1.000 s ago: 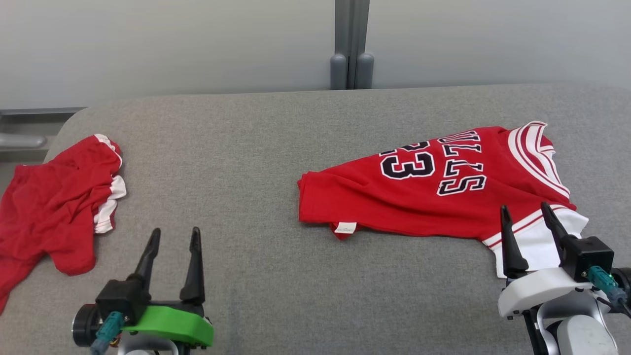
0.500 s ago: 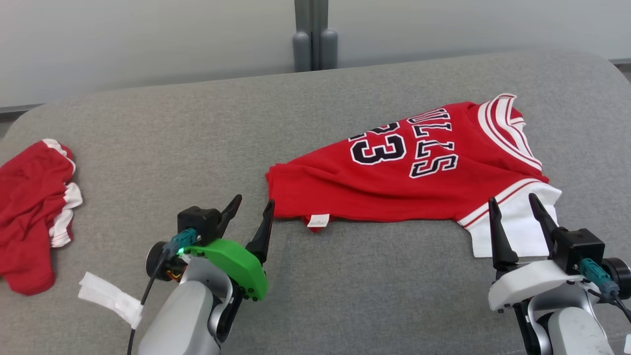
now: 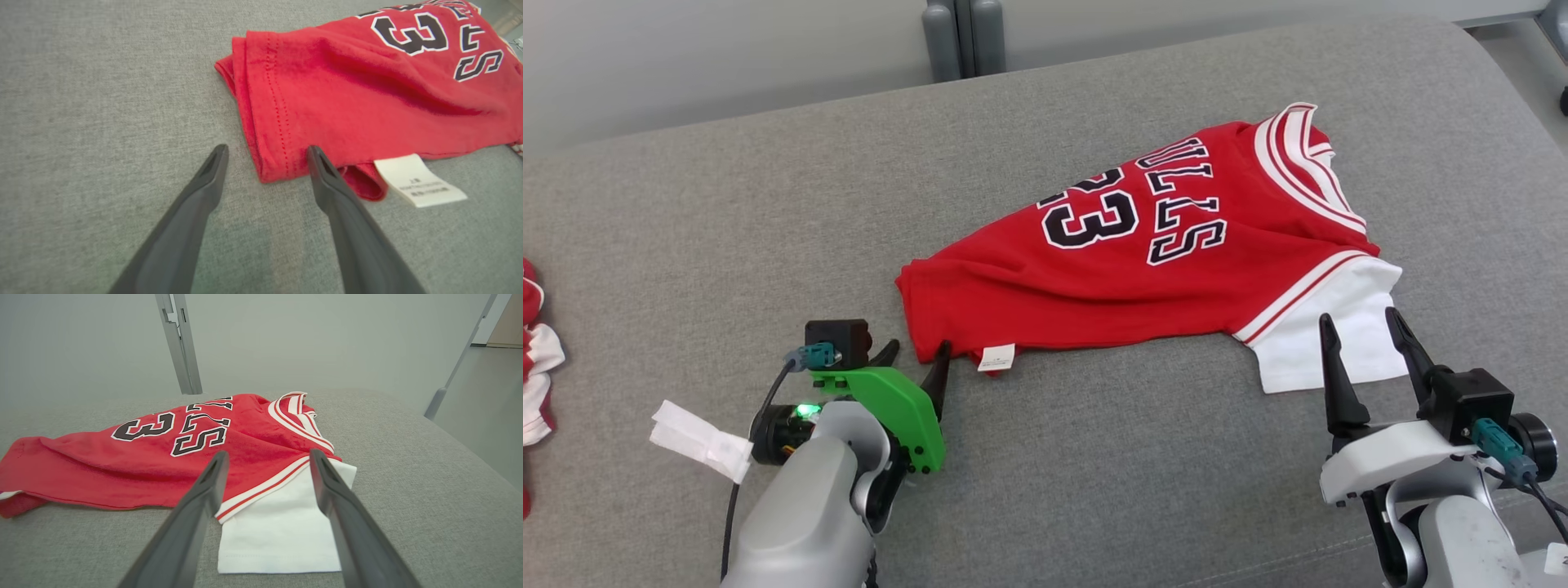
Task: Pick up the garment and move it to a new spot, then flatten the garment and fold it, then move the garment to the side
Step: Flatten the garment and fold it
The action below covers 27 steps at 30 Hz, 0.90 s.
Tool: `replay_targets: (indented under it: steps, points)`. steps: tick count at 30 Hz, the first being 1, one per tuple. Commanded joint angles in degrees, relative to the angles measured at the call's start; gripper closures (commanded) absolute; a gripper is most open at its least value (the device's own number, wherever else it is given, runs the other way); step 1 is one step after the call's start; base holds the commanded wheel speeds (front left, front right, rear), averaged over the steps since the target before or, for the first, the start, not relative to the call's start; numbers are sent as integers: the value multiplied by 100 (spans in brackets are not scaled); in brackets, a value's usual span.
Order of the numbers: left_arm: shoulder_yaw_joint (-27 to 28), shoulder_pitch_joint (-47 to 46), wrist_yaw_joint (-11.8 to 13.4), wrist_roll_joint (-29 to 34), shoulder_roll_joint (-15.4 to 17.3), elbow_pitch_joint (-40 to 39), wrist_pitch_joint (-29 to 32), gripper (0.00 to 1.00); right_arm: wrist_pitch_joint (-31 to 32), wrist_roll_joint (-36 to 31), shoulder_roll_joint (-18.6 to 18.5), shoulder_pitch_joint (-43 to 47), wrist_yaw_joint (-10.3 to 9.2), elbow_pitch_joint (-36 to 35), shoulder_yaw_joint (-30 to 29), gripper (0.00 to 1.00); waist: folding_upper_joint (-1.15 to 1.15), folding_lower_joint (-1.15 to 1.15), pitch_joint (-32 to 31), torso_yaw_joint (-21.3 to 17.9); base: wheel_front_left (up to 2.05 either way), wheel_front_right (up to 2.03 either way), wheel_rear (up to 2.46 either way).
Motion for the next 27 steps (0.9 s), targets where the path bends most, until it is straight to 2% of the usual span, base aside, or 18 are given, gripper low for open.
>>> replay_targets:
  steps: [1, 4, 7, 10, 11, 14, 21, 27]
  points:
    - [-17, -124, 4, -102, 10, 67, 29, 0, -40, 18, -15, -49, -10, 25, 2, 0, 0, 0, 39, -39, 0, 0, 0]
    - [-84, -197, -12, -212, 0, 219, 133, 0, -55, 19, -15, -69, -10, 43, 1, 0, 0, 0, 49, -40, 0, 0, 0]
    - [-164, -244, -29, -363, -4, 344, 229, 33, -60, 34, -16, -91, -10, 58, 12, 0, 0, 0, 62, -38, 0, 0, 0]
    - [-369, -301, -47, -507, -8, 434, 354, 86, -57, 37, -16, -104, -10, 69, 21, 0, 0, 0, 79, -28, 0, 0, 0]
    - [-436, -303, -50, -553, -7, 439, 381, 100, -57, 39, -16, -105, -10, 73, 23, 0, 0, 0, 85, -25, 0, 0, 0]
    - [-639, -286, -48, -737, -8, 384, 449, 100, -59, 28, -16, -111, -10, 83, 3, 0, 0, 0, 91, -2, 0, 0, 0]
    - [-703, -212, -51, -897, -2, 245, -50, 100, -34, -23, -15, -11, -10, 63, -112, 0, 0, 0, -11, 198, 0, 0, 0]
    - [-572, 239, -32, -1039, 254, -175, -326, 100, 22, -82, -15, 108, -10, -2, -187, 0, 0, 0, -130, 515, 0, 0, 0]
